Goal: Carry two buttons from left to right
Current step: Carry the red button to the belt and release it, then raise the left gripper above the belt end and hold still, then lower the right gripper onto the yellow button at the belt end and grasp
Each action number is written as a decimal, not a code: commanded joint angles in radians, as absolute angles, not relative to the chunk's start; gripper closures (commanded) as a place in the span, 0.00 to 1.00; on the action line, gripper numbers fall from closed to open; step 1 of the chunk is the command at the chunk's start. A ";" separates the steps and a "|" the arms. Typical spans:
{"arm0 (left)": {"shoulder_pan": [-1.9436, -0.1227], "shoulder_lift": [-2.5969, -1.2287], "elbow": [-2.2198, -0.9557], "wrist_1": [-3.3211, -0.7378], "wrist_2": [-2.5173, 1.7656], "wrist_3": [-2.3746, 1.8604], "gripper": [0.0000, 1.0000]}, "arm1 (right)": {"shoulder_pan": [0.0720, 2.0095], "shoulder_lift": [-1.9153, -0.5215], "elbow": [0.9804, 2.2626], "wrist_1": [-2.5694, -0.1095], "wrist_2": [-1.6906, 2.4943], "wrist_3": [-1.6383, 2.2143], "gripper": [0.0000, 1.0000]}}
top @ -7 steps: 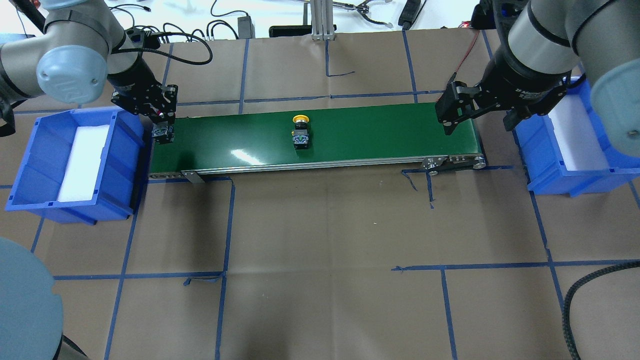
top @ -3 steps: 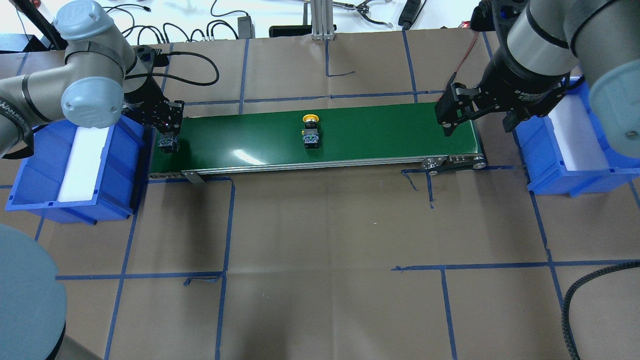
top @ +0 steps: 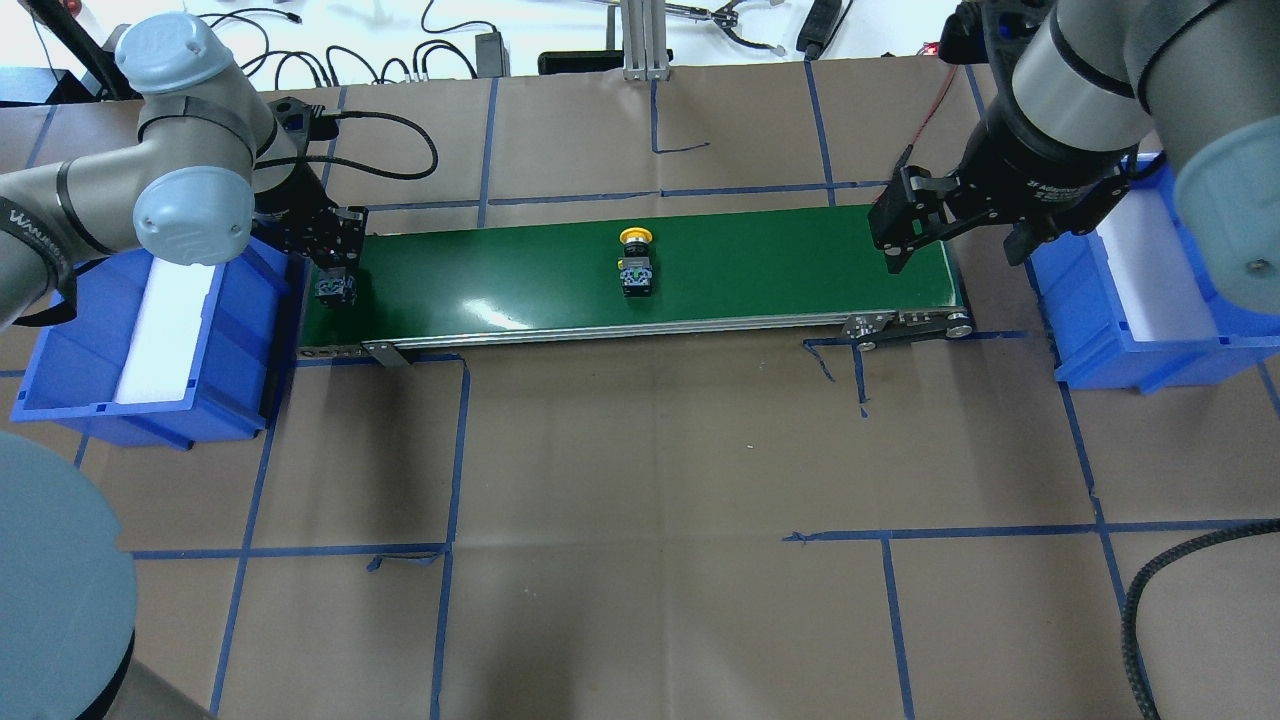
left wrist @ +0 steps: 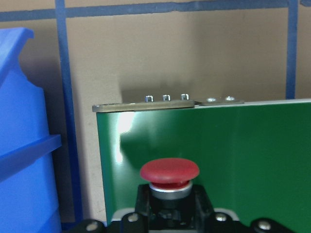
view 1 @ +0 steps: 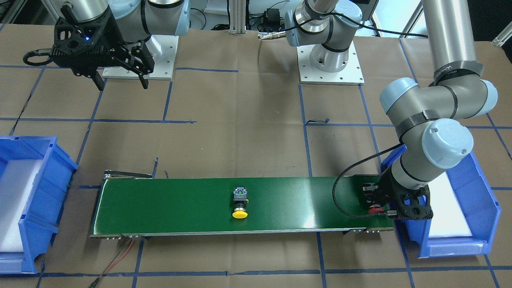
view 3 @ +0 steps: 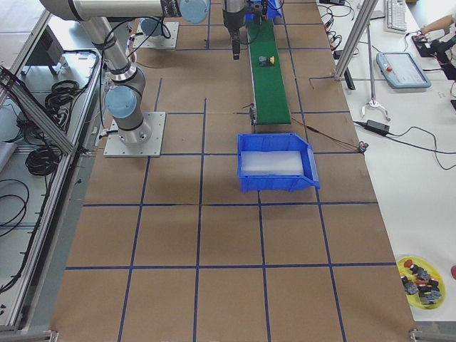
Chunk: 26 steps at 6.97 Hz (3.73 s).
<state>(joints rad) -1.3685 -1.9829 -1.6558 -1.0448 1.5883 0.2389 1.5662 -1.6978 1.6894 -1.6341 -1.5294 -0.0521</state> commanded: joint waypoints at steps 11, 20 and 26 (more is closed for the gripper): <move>-1.503 -1.622 -1.617 -1.509 1.582 0.045 0.00 | 1.566 -1.704 1.690 -1.628 -1.532 -0.052 0.00; -1.503 -1.608 -1.615 -1.509 1.577 0.044 0.00 | 1.566 -1.692 1.690 -1.634 -1.534 -0.052 0.00; -1.503 -1.608 -1.615 -1.506 1.569 0.043 0.00 | 1.560 -1.458 1.681 -1.921 -1.529 -0.069 0.00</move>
<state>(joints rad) -1.5033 -1.6076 -1.6153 -1.5065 1.5695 0.0441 1.5609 -1.5434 1.6843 -1.8012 -1.5315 -0.0605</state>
